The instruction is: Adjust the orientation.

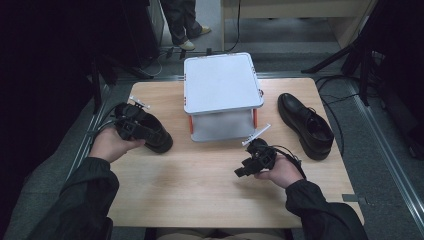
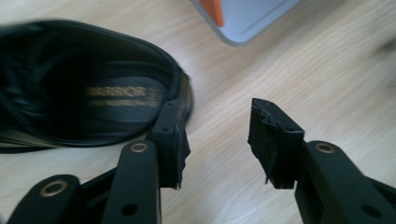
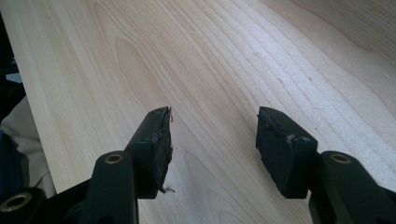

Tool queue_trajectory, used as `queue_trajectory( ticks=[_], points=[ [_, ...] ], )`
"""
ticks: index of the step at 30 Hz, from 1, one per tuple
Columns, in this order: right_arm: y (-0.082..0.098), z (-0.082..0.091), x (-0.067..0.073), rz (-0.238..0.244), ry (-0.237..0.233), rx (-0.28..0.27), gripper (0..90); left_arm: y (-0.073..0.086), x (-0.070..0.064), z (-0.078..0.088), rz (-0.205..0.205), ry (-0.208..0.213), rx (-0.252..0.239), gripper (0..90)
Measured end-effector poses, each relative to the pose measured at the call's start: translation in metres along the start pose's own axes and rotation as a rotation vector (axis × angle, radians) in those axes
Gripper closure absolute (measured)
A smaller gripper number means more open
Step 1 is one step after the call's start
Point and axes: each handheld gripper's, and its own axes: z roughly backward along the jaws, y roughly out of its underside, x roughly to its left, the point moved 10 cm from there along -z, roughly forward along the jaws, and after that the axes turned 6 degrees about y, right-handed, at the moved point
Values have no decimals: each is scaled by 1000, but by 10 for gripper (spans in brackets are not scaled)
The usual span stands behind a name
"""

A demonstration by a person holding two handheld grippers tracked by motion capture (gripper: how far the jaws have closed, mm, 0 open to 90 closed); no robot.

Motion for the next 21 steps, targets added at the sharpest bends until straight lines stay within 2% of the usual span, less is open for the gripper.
queue_trajectory(
  ticks=[6,7,9,10,11,15,18,20,21],
  points=[
    [0,-1,0,6,0,1,460,-12,9,0,19,-11,35,586],
    [0,-1,0,5,1,3,460,-14,12,-4,37,-8,53,590],
    [1,-1,0,5,1,4,460,-14,15,-7,41,-13,66,595],
    [1,-1,0,5,1,4,460,-16,18,-14,53,-16,77,596],
    [1,-1,0,5,1,4,460,-16,18,-14,53,-16,77,595],
    [2,-1,-1,4,4,7,459,-17,20,-31,64,-5,114,594],
    [3,-1,-2,4,8,8,457,-17,22,-37,72,-3,129,597],
    [4,-1,-2,0,11,10,455,-18,26,-45,102,-15,125,594],
    [4,-1,-3,4,12,11,455,-18,26,-47,103,-8,128,601]
  ],
)
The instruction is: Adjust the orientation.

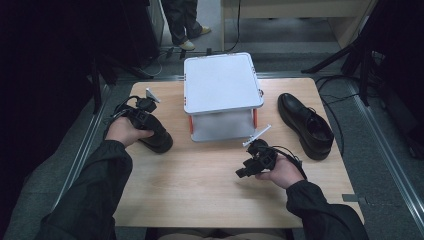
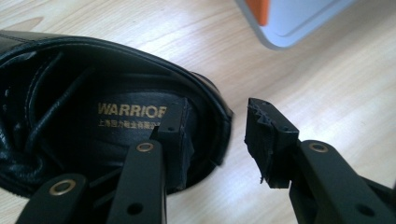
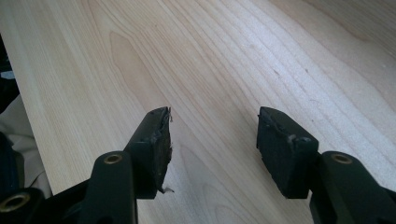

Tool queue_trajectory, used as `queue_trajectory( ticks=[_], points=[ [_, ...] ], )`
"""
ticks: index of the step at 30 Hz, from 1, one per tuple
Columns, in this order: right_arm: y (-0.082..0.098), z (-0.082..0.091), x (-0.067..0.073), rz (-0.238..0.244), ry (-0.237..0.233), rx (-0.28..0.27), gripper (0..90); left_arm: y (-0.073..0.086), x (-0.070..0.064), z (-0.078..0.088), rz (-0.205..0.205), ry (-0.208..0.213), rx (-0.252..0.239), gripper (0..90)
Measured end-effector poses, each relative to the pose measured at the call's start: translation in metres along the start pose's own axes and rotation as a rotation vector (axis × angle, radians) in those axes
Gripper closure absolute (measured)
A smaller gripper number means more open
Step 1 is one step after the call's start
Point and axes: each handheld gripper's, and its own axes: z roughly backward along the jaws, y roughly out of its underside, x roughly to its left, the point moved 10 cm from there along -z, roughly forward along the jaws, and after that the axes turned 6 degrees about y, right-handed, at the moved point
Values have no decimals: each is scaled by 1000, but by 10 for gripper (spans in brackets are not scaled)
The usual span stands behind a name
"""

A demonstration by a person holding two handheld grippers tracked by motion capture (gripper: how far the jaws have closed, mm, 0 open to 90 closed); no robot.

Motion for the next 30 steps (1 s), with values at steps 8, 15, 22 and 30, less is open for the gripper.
queue_trajectory(
  ticks=[8,15,22,30],
  points=[
    [4,1,0,-8,4,4,454,-1,-3,-6,2,15,32,745],
    [8,1,-1,-6,12,11,455,-1,-2,1,-1,40,32,778],
    [11,1,-1,-13,16,17,455,17,1,10,-28,47,62,785],
    [14,1,-1,-25,19,22,452,53,6,18,-39,84,76,787]
  ],
)
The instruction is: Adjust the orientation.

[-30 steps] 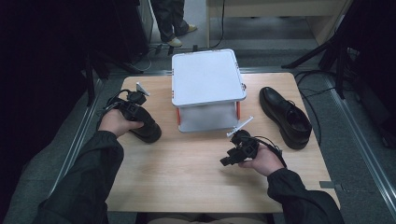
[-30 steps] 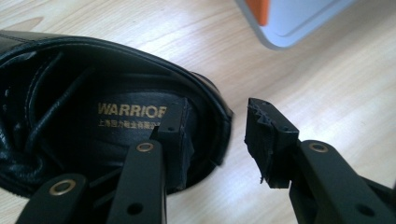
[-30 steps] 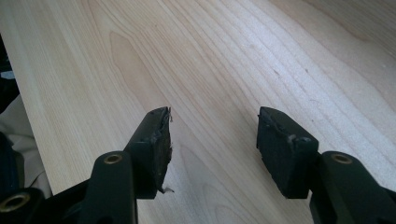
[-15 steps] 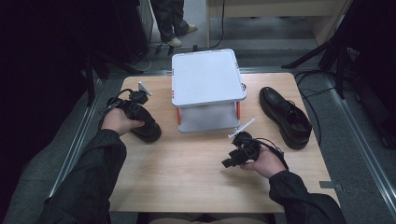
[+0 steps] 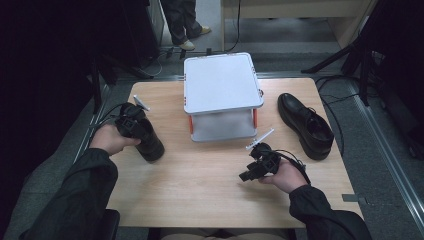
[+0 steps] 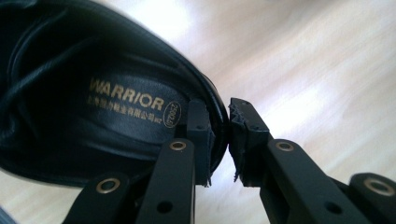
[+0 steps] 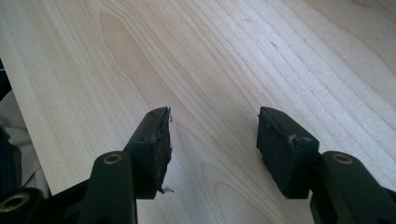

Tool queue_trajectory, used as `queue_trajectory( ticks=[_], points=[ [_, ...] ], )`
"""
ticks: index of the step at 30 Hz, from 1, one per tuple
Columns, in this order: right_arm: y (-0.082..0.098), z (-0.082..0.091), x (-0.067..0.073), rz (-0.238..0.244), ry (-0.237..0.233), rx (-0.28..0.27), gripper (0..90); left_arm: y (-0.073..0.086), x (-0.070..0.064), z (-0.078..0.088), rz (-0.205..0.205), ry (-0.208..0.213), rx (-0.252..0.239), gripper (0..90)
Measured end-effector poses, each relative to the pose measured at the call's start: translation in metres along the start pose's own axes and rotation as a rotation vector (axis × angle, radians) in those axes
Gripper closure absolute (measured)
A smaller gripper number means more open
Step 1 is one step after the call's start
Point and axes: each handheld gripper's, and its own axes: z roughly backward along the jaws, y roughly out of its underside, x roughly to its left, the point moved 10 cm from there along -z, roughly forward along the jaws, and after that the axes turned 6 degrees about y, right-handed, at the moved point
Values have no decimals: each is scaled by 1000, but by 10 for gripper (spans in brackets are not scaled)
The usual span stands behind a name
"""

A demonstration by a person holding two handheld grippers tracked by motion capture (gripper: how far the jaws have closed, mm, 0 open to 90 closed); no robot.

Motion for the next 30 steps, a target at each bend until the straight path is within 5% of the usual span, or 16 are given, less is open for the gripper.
queue_trajectory(
  ticks=[9,20,24,30],
  points=[
    [0,-1,1,-1,1,4,452,34,13,8,26,27,12,773],
    [0,-1,0,-1,-1,0,440,28,13,18,51,26,-43,739],
    [-1,-1,0,-2,-2,1,436,20,16,35,90,-22,-105,732],
    [-5,1,0,2,2,-14,436,20,33,55,227,-50,-187,702]
  ],
)
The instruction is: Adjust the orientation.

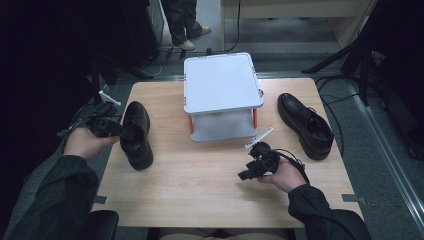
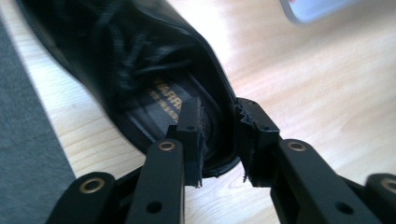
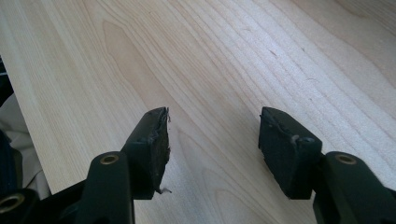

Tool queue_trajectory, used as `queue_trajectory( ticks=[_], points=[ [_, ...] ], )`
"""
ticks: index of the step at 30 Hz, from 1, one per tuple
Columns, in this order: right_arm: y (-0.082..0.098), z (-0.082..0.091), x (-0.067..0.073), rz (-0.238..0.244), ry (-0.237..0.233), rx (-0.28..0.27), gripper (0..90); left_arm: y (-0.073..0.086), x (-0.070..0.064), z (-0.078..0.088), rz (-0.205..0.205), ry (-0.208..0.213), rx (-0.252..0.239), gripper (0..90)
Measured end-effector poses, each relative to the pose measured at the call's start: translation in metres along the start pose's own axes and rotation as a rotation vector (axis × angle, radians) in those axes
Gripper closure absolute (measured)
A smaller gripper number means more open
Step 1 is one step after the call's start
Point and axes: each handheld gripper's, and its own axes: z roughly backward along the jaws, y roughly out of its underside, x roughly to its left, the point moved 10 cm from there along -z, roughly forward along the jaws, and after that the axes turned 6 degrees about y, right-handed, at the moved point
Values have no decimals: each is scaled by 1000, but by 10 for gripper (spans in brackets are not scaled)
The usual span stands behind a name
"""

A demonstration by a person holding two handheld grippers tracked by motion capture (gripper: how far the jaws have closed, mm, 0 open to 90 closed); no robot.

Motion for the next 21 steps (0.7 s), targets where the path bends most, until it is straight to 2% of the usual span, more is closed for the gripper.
queue_trajectory(
  ticks=[1,2,3,8,14,16,21],
  points=[
    [0,0,0,1,-2,4,436,2,10,3,46,-19,-9,671],
    [0,0,0,1,-2,4,436,2,10,3,46,-19,-9,663],
    [-2,-1,0,4,-3,3,436,4,19,5,85,-26,-11,661],
    [-4,-3,2,17,-7,8,436,11,35,4,140,-50,-11,626],
    [-5,-5,4,19,-13,15,436,15,42,-5,173,-52,-18,620],
    [-5,-5,3,21,-13,15,436,17,44,-14,193,-57,-10,614],
    [-5,-5,4,15,-12,20,436,14,48,-29,206,-69,8,615]
  ],
)
